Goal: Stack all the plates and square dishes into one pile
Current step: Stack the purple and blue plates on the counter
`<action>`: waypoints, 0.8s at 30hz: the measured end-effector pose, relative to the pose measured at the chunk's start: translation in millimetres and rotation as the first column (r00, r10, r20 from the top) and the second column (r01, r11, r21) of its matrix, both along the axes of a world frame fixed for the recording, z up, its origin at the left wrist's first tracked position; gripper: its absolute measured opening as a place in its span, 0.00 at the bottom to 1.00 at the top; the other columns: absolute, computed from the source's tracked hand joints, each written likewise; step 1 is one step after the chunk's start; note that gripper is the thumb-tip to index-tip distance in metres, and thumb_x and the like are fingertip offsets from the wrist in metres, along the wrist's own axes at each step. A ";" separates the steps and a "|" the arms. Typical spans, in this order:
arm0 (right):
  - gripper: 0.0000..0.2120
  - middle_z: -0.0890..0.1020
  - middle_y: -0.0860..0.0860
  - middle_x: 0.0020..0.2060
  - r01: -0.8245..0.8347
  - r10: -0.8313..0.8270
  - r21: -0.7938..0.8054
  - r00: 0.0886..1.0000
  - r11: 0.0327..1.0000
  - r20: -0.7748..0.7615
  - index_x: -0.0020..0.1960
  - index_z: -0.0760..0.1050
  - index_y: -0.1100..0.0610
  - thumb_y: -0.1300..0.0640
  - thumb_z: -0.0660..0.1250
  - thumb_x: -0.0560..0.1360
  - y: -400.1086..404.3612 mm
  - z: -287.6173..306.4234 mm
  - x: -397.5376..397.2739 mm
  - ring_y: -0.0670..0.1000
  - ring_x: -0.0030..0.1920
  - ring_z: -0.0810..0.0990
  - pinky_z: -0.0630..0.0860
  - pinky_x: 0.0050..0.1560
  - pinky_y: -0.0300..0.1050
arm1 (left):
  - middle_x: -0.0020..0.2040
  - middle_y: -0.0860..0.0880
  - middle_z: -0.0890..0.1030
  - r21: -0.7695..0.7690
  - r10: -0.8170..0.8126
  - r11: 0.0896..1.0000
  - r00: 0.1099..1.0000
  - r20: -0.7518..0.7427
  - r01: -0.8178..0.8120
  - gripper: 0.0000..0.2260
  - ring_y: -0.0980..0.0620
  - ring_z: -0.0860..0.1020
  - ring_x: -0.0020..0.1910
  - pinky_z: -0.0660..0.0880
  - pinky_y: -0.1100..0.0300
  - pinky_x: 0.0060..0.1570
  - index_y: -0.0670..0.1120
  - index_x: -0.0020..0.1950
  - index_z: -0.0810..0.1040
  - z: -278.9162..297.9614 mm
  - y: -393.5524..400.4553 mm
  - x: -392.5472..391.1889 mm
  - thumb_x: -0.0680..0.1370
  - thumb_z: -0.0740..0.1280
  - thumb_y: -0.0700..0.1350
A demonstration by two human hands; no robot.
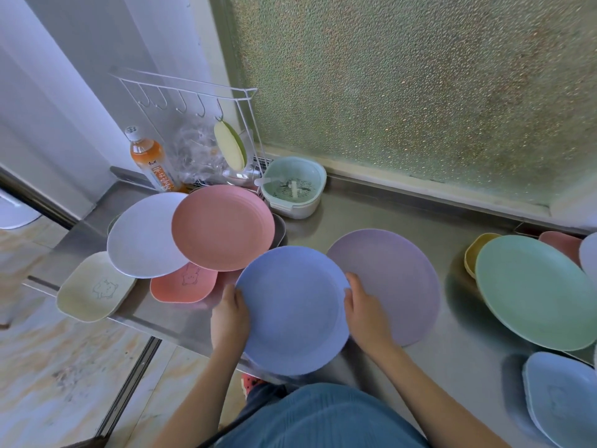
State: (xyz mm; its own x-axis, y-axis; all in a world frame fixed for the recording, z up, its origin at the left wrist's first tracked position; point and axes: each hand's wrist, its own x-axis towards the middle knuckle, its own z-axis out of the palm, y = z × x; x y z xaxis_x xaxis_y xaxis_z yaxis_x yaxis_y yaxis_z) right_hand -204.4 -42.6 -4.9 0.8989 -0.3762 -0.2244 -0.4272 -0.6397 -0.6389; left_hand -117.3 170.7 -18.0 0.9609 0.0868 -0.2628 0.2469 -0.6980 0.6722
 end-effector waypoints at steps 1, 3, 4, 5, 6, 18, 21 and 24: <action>0.17 0.79 0.54 0.36 0.062 -0.062 0.009 0.998 0.998 0.025 0.68 0.62 0.50 0.57 0.53 0.80 -8.3 -0.4 -2.9 0.54 0.36 0.76 0.69 0.36 0.49 | 0.34 0.41 0.74 0.005 -0.026 1.000 1.000 0.002 0.026 0.10 0.39 0.73 0.36 0.67 0.54 0.35 0.43 0.43 0.67 2.7 -8.6 2.7 0.80 0.53 0.45; 0.16 0.77 0.51 0.34 0.185 -0.185 0.008 0.980 0.983 0.069 0.67 0.64 0.50 0.57 0.53 0.80 -27.9 -6.5 -11.6 0.52 0.35 0.74 0.68 0.36 0.47 | 0.38 0.40 0.77 0.045 -0.132 0.990 0.990 -0.041 0.134 0.11 0.37 0.75 0.38 0.69 0.53 0.37 0.44 0.41 0.67 6.9 -28.6 7.9 0.80 0.53 0.46; 0.16 0.76 0.49 0.34 0.245 -0.244 0.004 0.965 0.969 0.094 0.67 0.65 0.51 0.58 0.54 0.80 -37.5 -9.4 -16.8 0.51 0.35 0.74 0.69 0.37 0.47 | 0.40 0.39 0.78 0.054 -0.210 0.975 0.974 -0.084 0.215 0.10 0.37 0.76 0.39 0.70 0.53 0.38 0.44 0.42 0.67 7.9 -40.0 9.6 0.80 0.54 0.46; 0.16 0.75 0.49 0.35 0.304 -0.303 0.003 0.946 0.953 0.119 0.67 0.65 0.53 0.58 0.54 0.80 -46.0 -12.0 -21.6 0.51 0.36 0.74 0.70 0.39 0.46 | 0.43 0.39 0.79 0.036 -0.295 0.953 0.946 -0.134 0.302 0.08 0.38 0.77 0.39 0.73 0.52 0.39 0.44 0.44 0.68 8.6 -52.3 10.7 0.79 0.54 0.45; 0.17 0.75 0.49 0.37 0.361 -0.358 0.000 0.924 0.932 0.134 0.68 0.65 0.53 0.58 0.54 0.80 -53.9 -14.3 -26.3 0.51 0.38 0.74 0.70 0.41 0.46 | 0.45 0.40 0.80 0.003 -0.376 0.924 0.909 -0.178 0.383 0.06 0.39 0.78 0.39 0.76 0.50 0.41 0.44 0.47 0.68 10.3 -64.9 10.7 0.78 0.54 0.44; 0.26 0.74 0.51 0.39 0.367 -0.435 -0.328 0.886 0.870 -0.162 0.76 0.46 0.50 0.52 0.50 0.81 -100.6 -30.0 -50.7 0.51 0.38 0.73 0.69 0.38 0.45 | 0.59 0.37 0.77 0.202 -0.628 0.704 0.730 -0.271 0.681 0.28 0.37 0.77 0.57 0.72 0.48 0.53 0.47 0.77 0.46 0.2 -142.4 17.2 0.79 0.55 0.44; 0.28 0.76 0.51 0.41 0.336 -0.411 -0.341 0.895 0.878 -0.175 0.76 0.45 0.48 0.51 0.51 0.80 -102.9 -32.3 -47.3 0.50 0.39 0.75 0.75 0.41 0.46 | 0.58 0.39 0.79 0.244 -0.612 0.710 0.750 -0.250 0.661 0.28 0.38 0.78 0.55 0.73 0.50 0.51 0.50 0.76 0.49 -1.3 -139.5 19.1 0.78 0.56 0.43; 0.25 0.79 0.54 0.55 0.393 -0.455 -0.385 0.887 0.835 -0.081 0.75 0.54 0.51 0.52 0.55 0.80 -112.6 -29.4 -39.0 0.54 0.52 0.78 0.79 0.46 0.50 | 0.57 0.40 0.78 0.243 -0.586 0.753 0.791 -0.175 0.611 0.26 0.39 0.77 0.54 0.74 0.49 0.49 0.52 0.73 0.58 -0.4 -140.7 23.9 0.76 0.58 0.43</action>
